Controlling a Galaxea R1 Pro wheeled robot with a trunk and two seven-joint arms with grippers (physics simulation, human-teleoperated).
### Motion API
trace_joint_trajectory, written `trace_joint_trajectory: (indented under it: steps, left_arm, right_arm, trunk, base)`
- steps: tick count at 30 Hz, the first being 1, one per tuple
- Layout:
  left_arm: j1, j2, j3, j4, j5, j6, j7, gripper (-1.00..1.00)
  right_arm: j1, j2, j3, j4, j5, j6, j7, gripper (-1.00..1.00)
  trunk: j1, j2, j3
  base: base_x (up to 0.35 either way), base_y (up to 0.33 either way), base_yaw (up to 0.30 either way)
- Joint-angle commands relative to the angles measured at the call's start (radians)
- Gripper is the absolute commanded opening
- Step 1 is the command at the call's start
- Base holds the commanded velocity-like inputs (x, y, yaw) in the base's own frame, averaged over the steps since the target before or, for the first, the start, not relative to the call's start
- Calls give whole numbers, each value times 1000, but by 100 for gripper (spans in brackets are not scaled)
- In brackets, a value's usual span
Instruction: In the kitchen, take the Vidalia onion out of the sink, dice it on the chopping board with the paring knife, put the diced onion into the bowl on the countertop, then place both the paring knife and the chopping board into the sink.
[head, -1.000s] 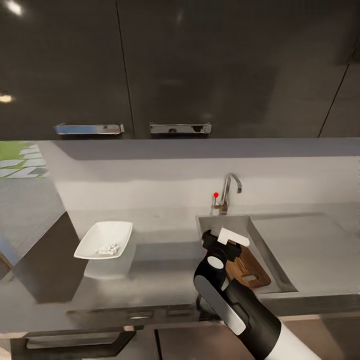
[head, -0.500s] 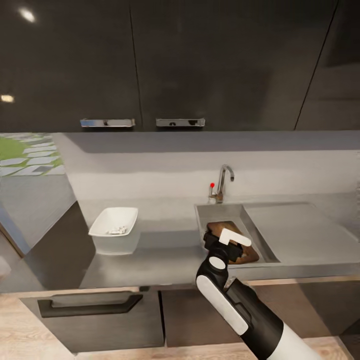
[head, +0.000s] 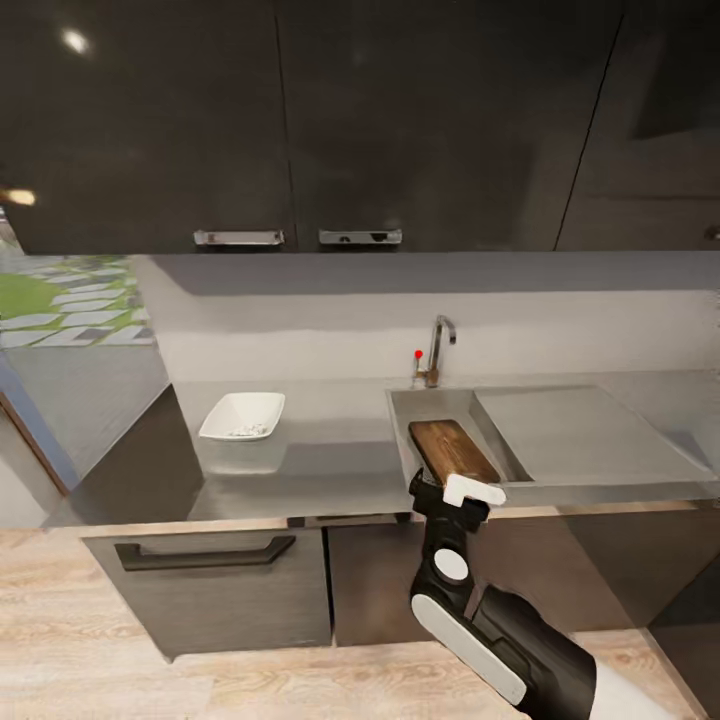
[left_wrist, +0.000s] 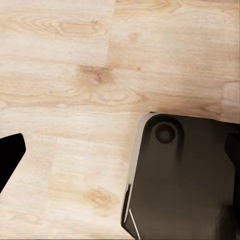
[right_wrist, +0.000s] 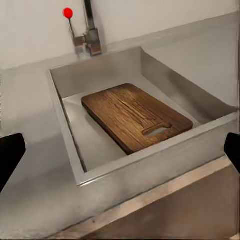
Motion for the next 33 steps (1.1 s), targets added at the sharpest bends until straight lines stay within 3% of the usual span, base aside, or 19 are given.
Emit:
trace_joint_trajectory:
  steps: [1, 3, 6, 10, 14, 19, 20, 22, 25, 28, 30, 31, 32, 33]
  left_arm:
    - [0, 0, -2, -2, 6, -1, 1, 100]
    - [0, 0, -2, -2, 6, -1, 1, 100]
    - [0, 0, -2, -2, 6, -1, 1, 100]
    - [1, 1, -2, -2, 6, -1, 1, 100]
    - [1, 2, -2, -2, 6, -1, 1, 100]
    - [1, 1, -2, -2, 6, -1, 1, 100]
    - [1, 1, -2, -2, 6, -1, 1, 100]
    - [0, 1, -2, -2, 6, -1, 1, 100]
    - [0, 2, -2, -2, 6, -1, 1, 100]
    - [0, 1, -1, -2, 6, -1, 2, 100]
    - [0, 1, -1, -3, 6, -1, 2, 100]
    - [1, 1, -1, -3, 6, -1, 2, 100]
    - [0, 0, -1, -3, 6, -1, 2, 100]
    - [1, 0, 0, -3, 8, 2, 4, 100]
  right_arm:
    - [-2, -7, 19, -1, -4, -4, -6, 100]
    - [-2, -26, 76, -1, -5, -41, -8, 100]
    - [-2, -49, 127, 0, -10, -87, -11, 100]
    - [-2, -83, 228, 1, -82, -155, -14, 100]
    - [-2, -114, 308, 18, -104, -214, -15, 100]
    - [-2, -124, 478, 200, -130, -328, -4, 100]
    - [-2, -122, 522, 253, -170, -366, 10, 100]
    - [-2, -122, 619, 380, -305, -437, 123, 100]
    - [-2, -119, 661, 556, -448, -476, 339, 100]
    - [-2, -117, 678, 729, -639, -481, 632, 100]
    - [5, -112, 707, 803, -711, -479, 760, 100]
    - [21, -102, 736, 846, -752, -476, 833, 100]
    - [86, -76, 777, 923, -806, -474, 914, 100]
    - [150, -71, 783, 937, -814, -473, 927, 100]
  trunk:
    - [0, -2, -2]
    - [0, -2, -2]
    - [0, -2, -2]
    - [0, -2, -2]
    - [0, -2, -2]
    - [0, -2, -2]
    - [0, -2, -2]
    - [0, -2, -2]
    - [0, -2, -2]
    - [0, -2, -2]
    - [0, -2, -2]
    - [0, -2, -2]
    - [0, -2, -2]
    - [0, -2, -2]
  base:
    - [-335, 0, 0]
    - [-335, 0, 0]
    - [-335, 0, 0]
    - [-335, 0, 0]
    - [-283, 0, 0]
    - [-52, 0, 0]
    - [-7, 0, 0]
    - [-2, 0, 0]
    - [0, 0, 0]
    - [0, 0, 0]
    - [0, 0, 0]
    - [0, 0, 0]
    - [0, 0, 0]
    - [0, 0, 0]
